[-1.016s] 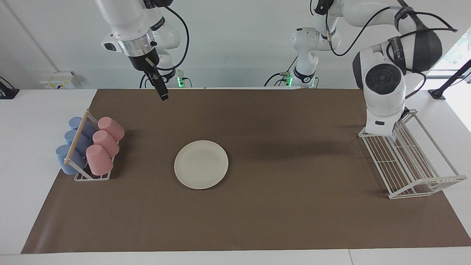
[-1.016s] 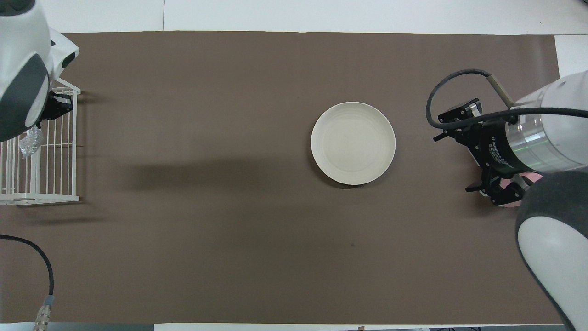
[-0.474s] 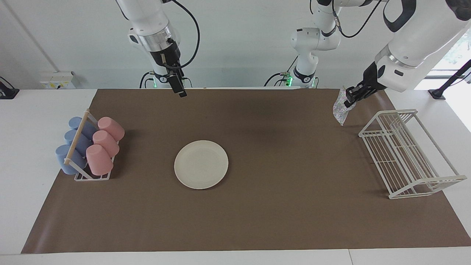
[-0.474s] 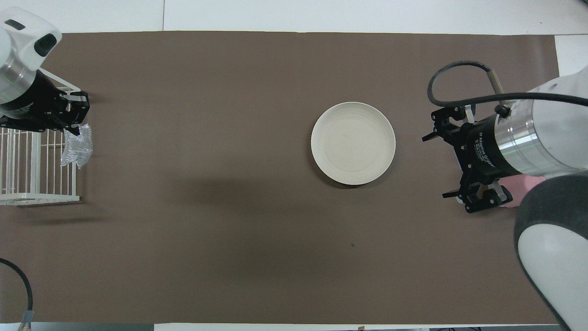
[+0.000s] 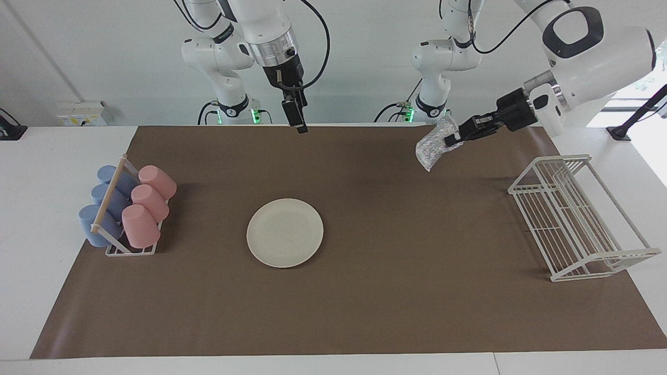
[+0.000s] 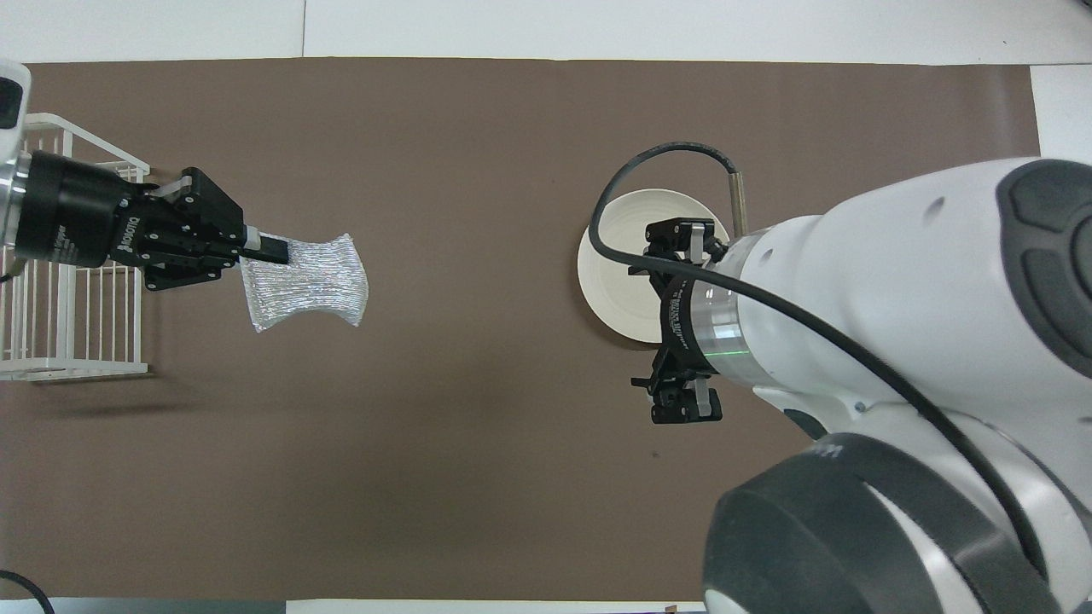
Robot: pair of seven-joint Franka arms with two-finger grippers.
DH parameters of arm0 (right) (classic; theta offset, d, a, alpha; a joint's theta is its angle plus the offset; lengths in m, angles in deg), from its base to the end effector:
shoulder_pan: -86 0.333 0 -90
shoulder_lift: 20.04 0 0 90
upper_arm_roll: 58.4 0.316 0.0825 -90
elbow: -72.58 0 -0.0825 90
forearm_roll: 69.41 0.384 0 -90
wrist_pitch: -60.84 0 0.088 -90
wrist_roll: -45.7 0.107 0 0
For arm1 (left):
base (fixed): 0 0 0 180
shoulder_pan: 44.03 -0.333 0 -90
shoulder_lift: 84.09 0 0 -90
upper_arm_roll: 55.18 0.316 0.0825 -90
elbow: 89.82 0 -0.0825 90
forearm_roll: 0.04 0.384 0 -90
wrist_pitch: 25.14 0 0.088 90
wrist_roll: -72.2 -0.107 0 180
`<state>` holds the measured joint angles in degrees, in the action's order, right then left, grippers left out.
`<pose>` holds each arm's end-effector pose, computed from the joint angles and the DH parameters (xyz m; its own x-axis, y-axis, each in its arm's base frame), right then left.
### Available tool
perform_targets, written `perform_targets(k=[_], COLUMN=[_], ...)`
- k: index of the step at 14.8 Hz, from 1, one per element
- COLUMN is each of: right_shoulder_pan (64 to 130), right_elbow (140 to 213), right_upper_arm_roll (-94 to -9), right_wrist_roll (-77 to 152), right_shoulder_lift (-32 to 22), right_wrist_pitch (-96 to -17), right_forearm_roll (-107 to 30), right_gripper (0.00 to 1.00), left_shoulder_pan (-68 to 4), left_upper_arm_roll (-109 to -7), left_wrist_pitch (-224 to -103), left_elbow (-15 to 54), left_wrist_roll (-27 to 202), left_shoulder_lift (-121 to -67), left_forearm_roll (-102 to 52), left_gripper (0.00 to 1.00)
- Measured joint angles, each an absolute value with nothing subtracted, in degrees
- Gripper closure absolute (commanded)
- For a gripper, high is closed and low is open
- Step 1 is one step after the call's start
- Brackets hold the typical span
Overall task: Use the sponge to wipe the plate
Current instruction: 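Lift the clear scrubber out with the left gripper toward the plate, then pass the clear scrubber from the left gripper to the right gripper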
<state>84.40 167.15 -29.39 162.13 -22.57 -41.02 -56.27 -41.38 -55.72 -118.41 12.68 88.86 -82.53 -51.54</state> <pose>0.4869 0.2816 0.6294 -0.0030 -0.9666 -0.2562 -0.9985 0.0169 -0.0521 0.5415 -0.1100 0.5792 0.9139 0.1707 -0.3684 0.3921 -0.6065 0.6917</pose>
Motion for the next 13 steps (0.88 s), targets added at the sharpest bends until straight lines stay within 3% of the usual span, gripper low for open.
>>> perform_targets(k=[3, 5, 9, 13], right_shoulder_pan=[84.39, 85.11, 90.68, 92.32], right_elbow=[168.24, 169.33, 178.16, 181.55], right_upper_arm_roll=[-29.02, -28.59, -27.88, -27.81], right_wrist_roll=[162.51, 160.56, 156.44, 156.0], right_shoulder_lift=[-22.58, -22.83, -26.22, -26.98], right_wrist_pitch=[-42.91, -44.85, -51.69, -56.48], right_forearm_roll=[-54.31, -54.01, -53.97, -53.97], right_gripper=[0.0, 0.0, 0.0, 0.0], left_shoulder_pan=[-39.16, -36.07, -33.73, -33.35], left_upper_arm_roll=[-56.14, -56.24, -56.32, -56.33], left_wrist_pitch=[-126.11, -130.53, -132.7, -131.55], left_elbow=[27.8, 34.05, 41.57, 43.71], left_wrist_roll=[81.68, 78.2, 64.97, 58.31], left_shoulder_lift=[-74.39, -71.03, -70.02, -71.0], left_forearm_roll=[-62.52, -68.56, -78.48, -81.78], left_gripper=[1.0, 1.0, 1.0, 1.0])
